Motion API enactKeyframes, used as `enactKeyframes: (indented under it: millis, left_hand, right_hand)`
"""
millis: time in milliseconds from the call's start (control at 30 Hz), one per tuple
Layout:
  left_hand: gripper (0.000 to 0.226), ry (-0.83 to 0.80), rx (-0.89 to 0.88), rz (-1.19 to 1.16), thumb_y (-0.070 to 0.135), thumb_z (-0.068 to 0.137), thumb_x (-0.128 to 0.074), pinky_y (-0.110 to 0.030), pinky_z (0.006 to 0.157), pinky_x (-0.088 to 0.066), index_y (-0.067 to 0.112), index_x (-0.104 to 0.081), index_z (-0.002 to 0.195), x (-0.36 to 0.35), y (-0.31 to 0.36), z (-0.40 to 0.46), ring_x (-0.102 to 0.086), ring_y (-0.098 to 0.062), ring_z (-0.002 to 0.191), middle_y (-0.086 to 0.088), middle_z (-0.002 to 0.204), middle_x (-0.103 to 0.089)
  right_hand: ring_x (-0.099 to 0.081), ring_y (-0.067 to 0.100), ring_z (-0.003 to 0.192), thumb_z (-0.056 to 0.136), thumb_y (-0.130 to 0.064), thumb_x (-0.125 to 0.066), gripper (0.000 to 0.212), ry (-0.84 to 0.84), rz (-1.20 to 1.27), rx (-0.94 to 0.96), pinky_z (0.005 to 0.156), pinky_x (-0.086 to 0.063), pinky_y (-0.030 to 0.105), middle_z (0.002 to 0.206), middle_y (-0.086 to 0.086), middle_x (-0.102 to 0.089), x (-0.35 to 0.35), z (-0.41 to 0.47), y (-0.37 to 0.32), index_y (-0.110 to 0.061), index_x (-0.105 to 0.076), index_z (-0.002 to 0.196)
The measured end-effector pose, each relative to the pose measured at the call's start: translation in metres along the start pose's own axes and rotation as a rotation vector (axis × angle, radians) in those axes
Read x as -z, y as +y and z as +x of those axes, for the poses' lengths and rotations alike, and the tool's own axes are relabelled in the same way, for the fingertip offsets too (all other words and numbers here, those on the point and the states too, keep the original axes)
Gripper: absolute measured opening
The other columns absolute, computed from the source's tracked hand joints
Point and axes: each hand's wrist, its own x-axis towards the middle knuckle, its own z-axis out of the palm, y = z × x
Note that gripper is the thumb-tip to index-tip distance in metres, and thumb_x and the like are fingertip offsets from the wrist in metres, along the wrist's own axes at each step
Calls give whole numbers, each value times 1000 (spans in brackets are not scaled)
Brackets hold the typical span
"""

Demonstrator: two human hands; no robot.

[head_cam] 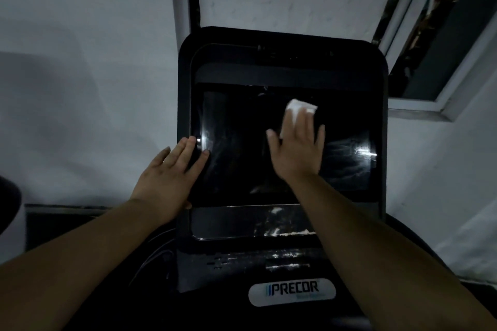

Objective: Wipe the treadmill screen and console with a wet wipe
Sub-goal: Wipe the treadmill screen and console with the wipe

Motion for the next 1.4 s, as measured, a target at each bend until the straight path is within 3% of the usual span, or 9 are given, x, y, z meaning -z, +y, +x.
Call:
enactKeyframes:
  millis: [100,233,300,567,667,767,967,1200,1400]
  left_hand:
    - [119,-6,-3,14,53,90,-65,-42,127,3,19,29,155,-1,1,1,25,-30,152,-20,160,35]
    - [121,10,4,3,54,88,-67,-43,127,2,18,27,155,-4,0,0,21,-30,153,-19,158,36]
    - [119,3,10,10,53,89,-66,-43,126,2,18,26,155,-3,0,-1,21,-30,154,-20,160,34]
    - [114,-6,0,-3,46,92,-65,-44,126,2,18,24,157,4,3,-1,22,-32,153,-22,162,31]
    - [116,14,-2,-1,47,91,-66,-44,127,2,19,25,156,4,5,0,22,-32,153,-22,162,31]
    - [115,22,4,-10,47,92,-64,-43,127,2,20,31,151,4,5,-1,21,-31,154,-21,161,31]
    - [120,47,-20,-22,50,88,-68,-42,126,2,21,28,154,1,6,3,20,-30,154,-18,153,38]
    - [132,74,-3,-41,48,69,-87,-45,126,-10,23,7,158,-3,0,-2,7,-29,154,-19,164,13]
    - [136,66,16,-45,48,61,-91,-47,124,-17,20,-3,160,-5,0,-1,-1,-31,154,-21,165,5]
  right_hand:
    - [2,34,158,100,-66,-15,79,10,76,-70,125,1,56,169,22,-11,10,25,-17,-20,-11,164]
    - [9,26,158,100,-68,-15,75,-37,31,388,125,7,52,172,13,-3,21,30,-76,-26,-13,163]
    - [9,22,158,101,-68,-14,73,-56,-7,444,125,8,52,173,7,-3,21,31,-77,-29,-14,163]
    - [0,28,159,100,-68,-17,76,-29,21,-70,125,0,57,171,16,-8,25,53,40,-26,-12,163]
    - [-8,34,158,97,-70,-19,81,37,-34,141,125,-4,57,168,22,-19,16,34,17,-22,-21,162]
    - [-5,26,159,98,-71,-18,78,30,-37,320,126,-1,55,170,13,-17,8,26,12,-26,-21,162]
    - [-6,31,158,99,-67,-18,76,54,51,-107,124,-2,60,170,18,-16,10,31,47,-26,-19,163]
    - [3,24,159,98,-71,-16,78,-21,-44,274,126,2,54,172,10,-7,5,0,15,-28,-12,163]
    - [0,29,159,100,-69,-18,77,-43,4,-62,126,2,55,171,15,-7,10,8,68,-26,-9,164]
